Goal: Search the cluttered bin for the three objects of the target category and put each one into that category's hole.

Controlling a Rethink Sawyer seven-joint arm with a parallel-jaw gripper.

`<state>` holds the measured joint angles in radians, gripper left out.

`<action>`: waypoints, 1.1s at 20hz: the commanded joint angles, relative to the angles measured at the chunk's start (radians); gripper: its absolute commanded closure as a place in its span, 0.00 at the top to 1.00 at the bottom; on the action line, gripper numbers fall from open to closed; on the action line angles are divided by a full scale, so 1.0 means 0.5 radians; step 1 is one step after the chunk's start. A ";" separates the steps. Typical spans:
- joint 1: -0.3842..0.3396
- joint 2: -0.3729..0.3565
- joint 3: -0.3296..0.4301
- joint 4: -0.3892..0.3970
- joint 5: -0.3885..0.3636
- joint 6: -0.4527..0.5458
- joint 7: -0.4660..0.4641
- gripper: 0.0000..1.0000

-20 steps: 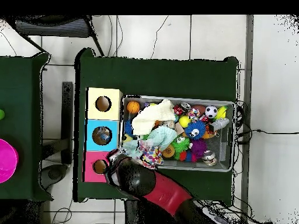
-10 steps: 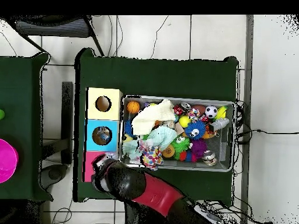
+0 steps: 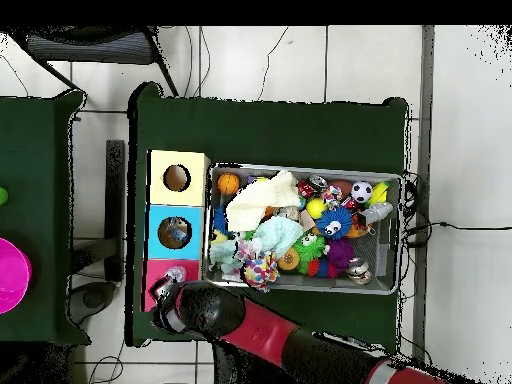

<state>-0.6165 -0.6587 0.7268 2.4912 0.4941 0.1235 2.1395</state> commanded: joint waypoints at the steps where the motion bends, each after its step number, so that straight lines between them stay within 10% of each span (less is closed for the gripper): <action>1: -0.054 0.274 0.112 -0.257 -0.006 -0.131 0.331 0.00; 15: 0.046 0.063 0.088 -0.265 -0.003 -0.187 0.413 0.00; 22: 0.321 -0.076 -0.311 -0.371 0.044 -0.140 0.293 0.00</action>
<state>-0.5355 -0.6353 0.7038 2.4853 0.4865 0.1235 2.1395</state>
